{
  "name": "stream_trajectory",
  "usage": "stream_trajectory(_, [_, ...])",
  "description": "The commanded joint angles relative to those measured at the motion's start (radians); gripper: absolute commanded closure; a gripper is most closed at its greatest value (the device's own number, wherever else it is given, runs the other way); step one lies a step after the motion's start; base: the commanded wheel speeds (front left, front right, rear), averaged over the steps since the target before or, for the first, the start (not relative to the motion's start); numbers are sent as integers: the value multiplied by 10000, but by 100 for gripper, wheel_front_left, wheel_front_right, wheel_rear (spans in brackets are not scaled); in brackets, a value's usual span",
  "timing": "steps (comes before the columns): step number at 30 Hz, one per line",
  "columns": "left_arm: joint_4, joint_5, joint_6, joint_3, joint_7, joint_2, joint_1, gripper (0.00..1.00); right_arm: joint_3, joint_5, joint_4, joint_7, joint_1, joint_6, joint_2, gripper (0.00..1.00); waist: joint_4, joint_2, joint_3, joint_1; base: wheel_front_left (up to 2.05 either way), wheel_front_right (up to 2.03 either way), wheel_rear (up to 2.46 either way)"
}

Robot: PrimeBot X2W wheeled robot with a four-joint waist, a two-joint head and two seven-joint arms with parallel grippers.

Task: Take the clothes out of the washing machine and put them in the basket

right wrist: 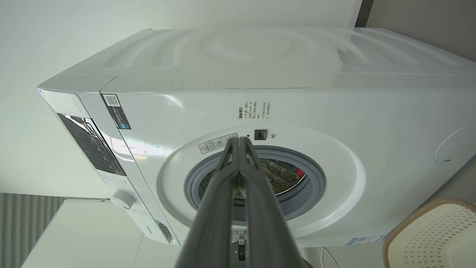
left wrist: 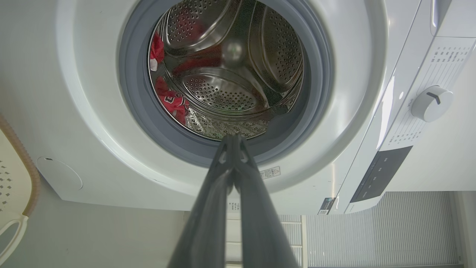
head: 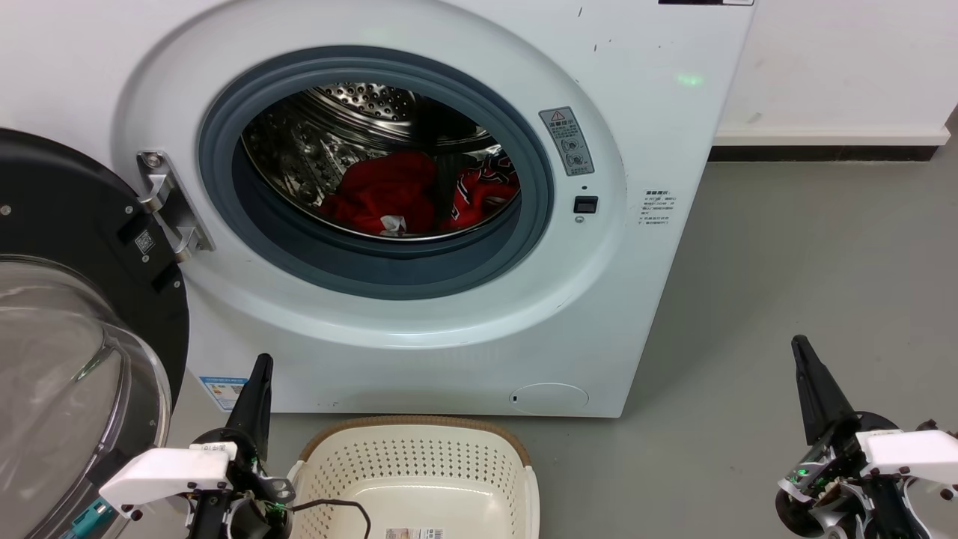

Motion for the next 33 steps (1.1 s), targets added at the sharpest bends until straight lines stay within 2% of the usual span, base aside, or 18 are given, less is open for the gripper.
stream_trajectory(1, [-11, -25, -42, 23, -6, -19, -61, 100, 9, -43, 11, 3, -118, -3, 31, 100, 0, 0, 0, 0, 0, 0, 0])
stream_trajectory(25, [-3, 5, 0, 0, -6, 0, 1, 100, 0, 0, -2, -5, 1, 0, 0, 100, 0, 0, 0, 0, 0, 0, 0])
stream_trajectory(26, [73, 2, 2, -12, 0, -6, 33, 0, 4, 4, 65, -2, 37, 0, 2, 0, 0, 0, 0, 0, 0, 0, 0])
stream_trajectory(33, [87, 212, 9, -63, -267, -18, 296, 0, 93, -77, 111, -269, 292, 0, 8, 0, -2, 0, 9, 0, 0, 0, 0])
